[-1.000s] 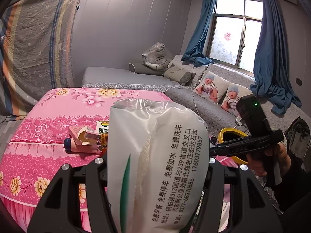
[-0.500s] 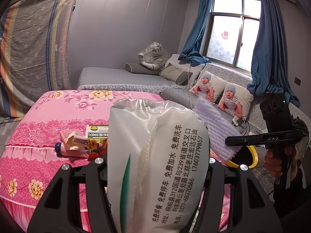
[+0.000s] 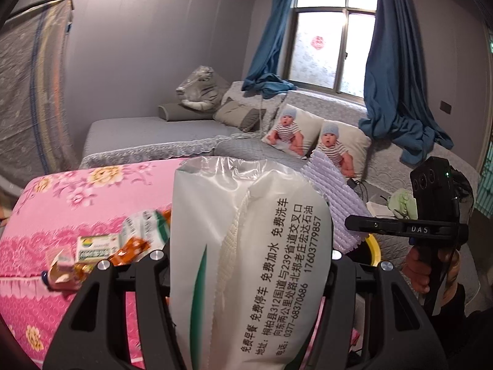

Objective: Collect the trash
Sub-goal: 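Carry both items over the yellow bin and open both grippers to drop them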

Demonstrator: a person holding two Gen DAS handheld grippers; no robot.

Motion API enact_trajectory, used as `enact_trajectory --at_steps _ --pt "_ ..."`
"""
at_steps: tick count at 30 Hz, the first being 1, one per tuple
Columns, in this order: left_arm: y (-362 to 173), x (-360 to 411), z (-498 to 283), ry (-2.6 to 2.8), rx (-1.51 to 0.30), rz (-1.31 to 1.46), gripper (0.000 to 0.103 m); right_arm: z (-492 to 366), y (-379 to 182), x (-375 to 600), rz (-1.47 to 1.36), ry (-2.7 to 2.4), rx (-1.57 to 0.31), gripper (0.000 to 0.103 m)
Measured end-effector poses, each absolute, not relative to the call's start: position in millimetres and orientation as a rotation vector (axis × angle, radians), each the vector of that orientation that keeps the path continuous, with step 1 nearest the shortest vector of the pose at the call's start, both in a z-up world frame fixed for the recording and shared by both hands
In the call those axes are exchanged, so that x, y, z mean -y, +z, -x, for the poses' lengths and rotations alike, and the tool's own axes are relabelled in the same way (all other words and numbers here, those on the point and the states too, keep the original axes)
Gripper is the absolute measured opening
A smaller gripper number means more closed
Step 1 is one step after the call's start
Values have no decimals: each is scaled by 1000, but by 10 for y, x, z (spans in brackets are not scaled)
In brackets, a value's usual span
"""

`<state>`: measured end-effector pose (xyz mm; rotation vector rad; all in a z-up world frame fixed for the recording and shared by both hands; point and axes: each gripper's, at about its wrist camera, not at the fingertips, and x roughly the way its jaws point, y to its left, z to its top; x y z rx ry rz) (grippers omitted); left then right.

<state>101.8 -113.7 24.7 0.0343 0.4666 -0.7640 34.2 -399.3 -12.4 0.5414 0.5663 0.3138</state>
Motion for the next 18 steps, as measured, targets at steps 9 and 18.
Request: enact_trajectory --at_steps 9,18 --pt "362 2096 -1150 -890 -515 -62 54 58 -163 4645 -585 83 -463 15" --pt "113 3047 -1372 -958 -606 -66 54 191 -437 5050 -622 -97 -459 15"
